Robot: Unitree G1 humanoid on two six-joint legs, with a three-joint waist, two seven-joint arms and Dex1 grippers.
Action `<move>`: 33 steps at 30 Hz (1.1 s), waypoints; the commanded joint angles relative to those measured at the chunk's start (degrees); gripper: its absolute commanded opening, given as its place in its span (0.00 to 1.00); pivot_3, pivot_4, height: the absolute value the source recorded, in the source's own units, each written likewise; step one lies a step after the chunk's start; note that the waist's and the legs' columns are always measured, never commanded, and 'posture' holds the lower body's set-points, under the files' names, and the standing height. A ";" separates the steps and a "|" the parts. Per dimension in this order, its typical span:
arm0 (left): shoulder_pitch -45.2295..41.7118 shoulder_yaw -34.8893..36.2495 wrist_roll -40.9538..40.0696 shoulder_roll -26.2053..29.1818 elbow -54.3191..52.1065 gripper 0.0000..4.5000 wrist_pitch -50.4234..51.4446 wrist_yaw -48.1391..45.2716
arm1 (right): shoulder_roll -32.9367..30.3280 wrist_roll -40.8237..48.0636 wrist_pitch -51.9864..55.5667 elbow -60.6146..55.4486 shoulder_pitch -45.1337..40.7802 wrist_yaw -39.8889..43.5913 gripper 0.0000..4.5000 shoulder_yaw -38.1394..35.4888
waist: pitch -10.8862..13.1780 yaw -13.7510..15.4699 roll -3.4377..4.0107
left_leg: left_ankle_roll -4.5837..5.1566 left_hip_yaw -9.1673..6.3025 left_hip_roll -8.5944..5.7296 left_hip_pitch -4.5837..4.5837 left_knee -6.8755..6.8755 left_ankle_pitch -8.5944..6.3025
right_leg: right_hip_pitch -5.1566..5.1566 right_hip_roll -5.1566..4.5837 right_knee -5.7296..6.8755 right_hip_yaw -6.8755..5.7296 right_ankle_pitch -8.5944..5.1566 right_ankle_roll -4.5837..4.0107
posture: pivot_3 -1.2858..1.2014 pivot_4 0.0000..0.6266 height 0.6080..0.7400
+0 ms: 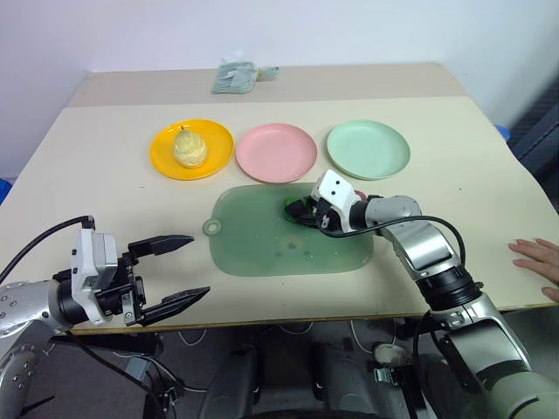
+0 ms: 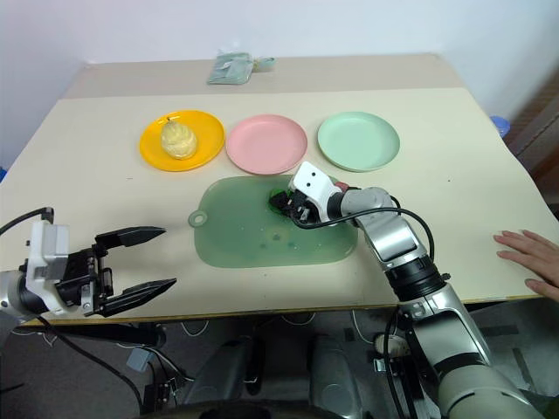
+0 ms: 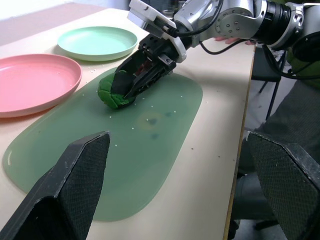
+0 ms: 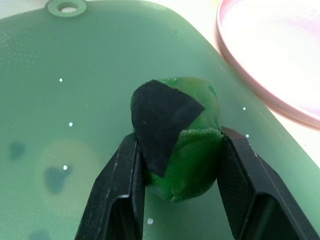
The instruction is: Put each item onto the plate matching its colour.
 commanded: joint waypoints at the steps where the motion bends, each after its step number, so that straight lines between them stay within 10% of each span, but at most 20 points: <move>1: -0.21 0.49 -0.06 -0.41 -1.45 1.00 -0.92 0.61 | 0.54 0.69 -0.56 -1.85 -1.16 -0.44 0.30 -2.22 | 0.00 -0.02 0.00 | 0.00 0.00 0.00 0.00 0.00 0.00 | 0.00 0.00 0.00 0.00 0.00 0.00 | 0.52 0.24 1.00; 8: -8.18 -3.60 -3.61 -1.29 -3.14 1.00 4.80 8.87 | 2.22 7.48 4.18 2.30 -10.47 -3.82 0.30 -13.06 | 0.03 0.02 0.03 | 0.00 0.00 -0.01 0.00 0.05 0.00 | 0.00 0.02 0.01 0.00 0.01 0.00 | 0.52 0.24 1.00; 18: -26.83 -13.68 -7.78 -5.71 -7.34 1.00 14.47 26.24 | -0.31 -1.15 -23.81 48.95 -28.23 -9.29 0.30 -15.79 | 0.02 -0.25 0.01 | -0.01 0.01 -0.07 0.03 0.01 0.03 | 0.06 0.14 0.00 -0.04 0.13 0.20 | 0.52 0.24 1.00; 25: -24.61 -10.95 -10.15 -4.50 -9.36 1.00 14.98 25.91 | 0.72 -7.23 -32.29 68.30 -31.78 -17.60 0.30 -15.33 | 0.03 -1.14 0.02 | -0.13 0.07 -0.03 0.02 -0.19 0.10 | -0.05 0.20 -0.01 0.08 0.11 0.17 | 0.52 0.24 1.00; 31: -21.10 -8.22 -11.94 -2.16 -10.41 1.00 14.79 24.59 | 0.39 -8.32 -33.11 70.26 -32.51 -18.17 0.94 -16.93 | 0.04 -1.52 0.04 | -0.10 0.05 -0.03 0.02 -0.18 0.09 | -0.04 0.23 0.00 0.08 0.08 0.13 | 0.52 0.24 1.00; 33: -19.42 -7.71 -12.07 -1.61 -10.78 1.00 14.62 23.76 | -0.19 -7.39 -33.48 69.60 -32.87 -16.46 0.99 -18.05 | 0.04 -1.61 0.05 | -0.10 0.05 -0.03 0.02 -0.18 0.09 | -0.04 0.24 0.00 0.08 0.10 0.15 | 0.52 0.24 1.00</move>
